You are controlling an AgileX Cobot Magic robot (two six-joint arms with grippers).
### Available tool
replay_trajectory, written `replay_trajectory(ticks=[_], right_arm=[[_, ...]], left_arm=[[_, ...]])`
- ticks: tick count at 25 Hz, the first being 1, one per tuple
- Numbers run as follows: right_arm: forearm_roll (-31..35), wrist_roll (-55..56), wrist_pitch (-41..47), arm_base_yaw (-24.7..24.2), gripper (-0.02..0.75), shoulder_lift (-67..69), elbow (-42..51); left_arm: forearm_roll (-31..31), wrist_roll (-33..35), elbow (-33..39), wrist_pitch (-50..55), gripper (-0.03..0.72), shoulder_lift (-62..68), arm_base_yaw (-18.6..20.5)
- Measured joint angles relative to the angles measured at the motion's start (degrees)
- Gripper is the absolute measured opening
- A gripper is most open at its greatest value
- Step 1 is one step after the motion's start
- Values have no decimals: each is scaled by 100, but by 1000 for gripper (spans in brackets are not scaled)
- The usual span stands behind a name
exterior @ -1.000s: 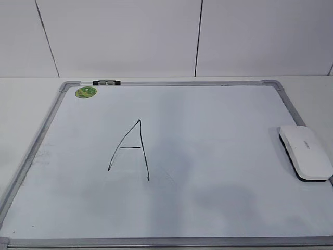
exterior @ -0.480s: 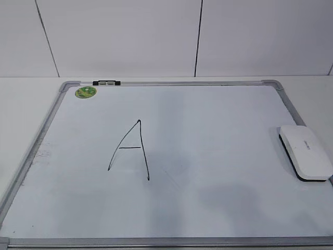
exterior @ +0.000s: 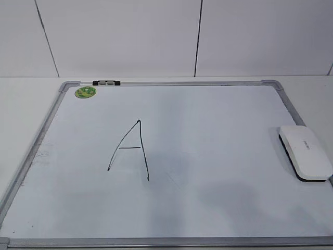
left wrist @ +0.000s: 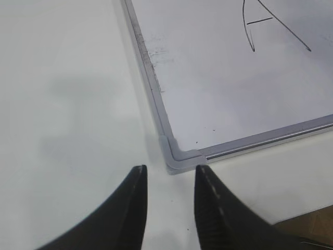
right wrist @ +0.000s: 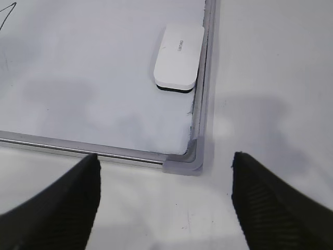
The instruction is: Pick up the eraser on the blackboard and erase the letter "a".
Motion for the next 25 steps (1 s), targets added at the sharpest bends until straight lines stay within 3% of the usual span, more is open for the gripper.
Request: replay_trajectory(ticks=[19, 25], right_arm=[[0, 0, -26, 0, 594, 0, 0], [0, 0, -36, 0, 594, -150, 0]], left_arm=[[-23, 0, 0, 0, 235, -55, 0], [-23, 0, 0, 0, 235, -650, -10]])
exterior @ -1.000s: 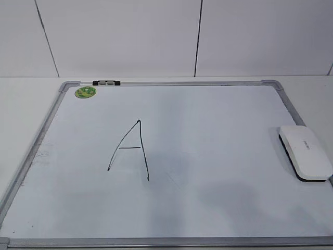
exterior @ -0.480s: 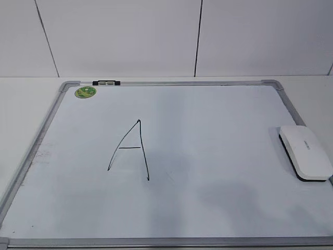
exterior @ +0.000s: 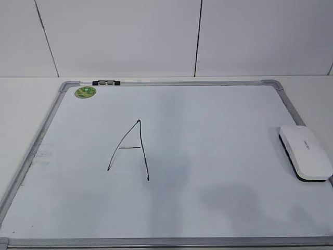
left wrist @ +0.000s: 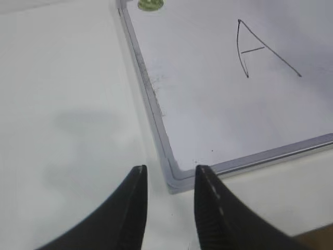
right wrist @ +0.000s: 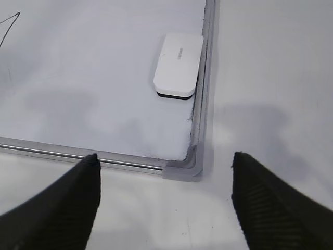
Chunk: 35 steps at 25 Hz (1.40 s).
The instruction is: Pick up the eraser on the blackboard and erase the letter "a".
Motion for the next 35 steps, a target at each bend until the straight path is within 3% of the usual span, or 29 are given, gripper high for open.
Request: replay_trajectory(ticks=[12, 28, 35], right_arm=[[0, 0, -13, -36, 594, -22, 0], [0, 0, -13, -1080, 594, -22, 0], [0, 0, -13, -1171, 594, -22, 0]], left_arm=[[-24, 0, 0, 2, 235, -358, 25], [-24, 0, 0, 2, 235, -358, 885], [-24, 0, 0, 2, 235, -358, 1039]])
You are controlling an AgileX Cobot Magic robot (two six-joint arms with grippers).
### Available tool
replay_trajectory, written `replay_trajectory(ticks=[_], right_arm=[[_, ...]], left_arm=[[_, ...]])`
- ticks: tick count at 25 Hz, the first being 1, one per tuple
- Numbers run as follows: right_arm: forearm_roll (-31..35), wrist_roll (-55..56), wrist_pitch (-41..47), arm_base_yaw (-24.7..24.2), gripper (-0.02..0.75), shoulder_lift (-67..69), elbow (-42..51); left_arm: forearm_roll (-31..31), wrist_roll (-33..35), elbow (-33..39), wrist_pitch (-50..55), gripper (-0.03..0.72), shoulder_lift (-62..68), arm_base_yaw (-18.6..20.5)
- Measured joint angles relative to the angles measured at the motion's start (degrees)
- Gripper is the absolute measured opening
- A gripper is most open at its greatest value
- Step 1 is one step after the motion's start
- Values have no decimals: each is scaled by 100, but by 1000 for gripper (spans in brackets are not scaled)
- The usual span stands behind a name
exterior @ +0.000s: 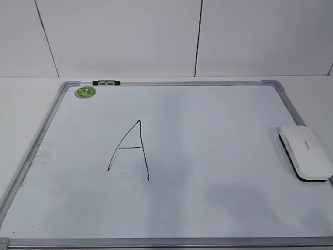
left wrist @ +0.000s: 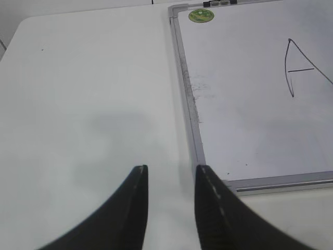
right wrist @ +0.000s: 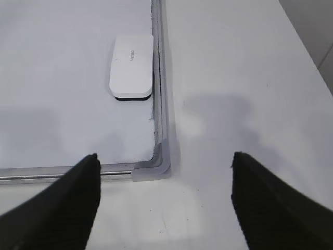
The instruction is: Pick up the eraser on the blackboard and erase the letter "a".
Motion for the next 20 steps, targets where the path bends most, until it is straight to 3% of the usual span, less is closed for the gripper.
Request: replay_trajectory(ticks=[20], right_arm=[[0, 0, 0, 0, 594, 0, 0]], left_arm=[[0, 0, 0, 0, 235, 0, 0]])
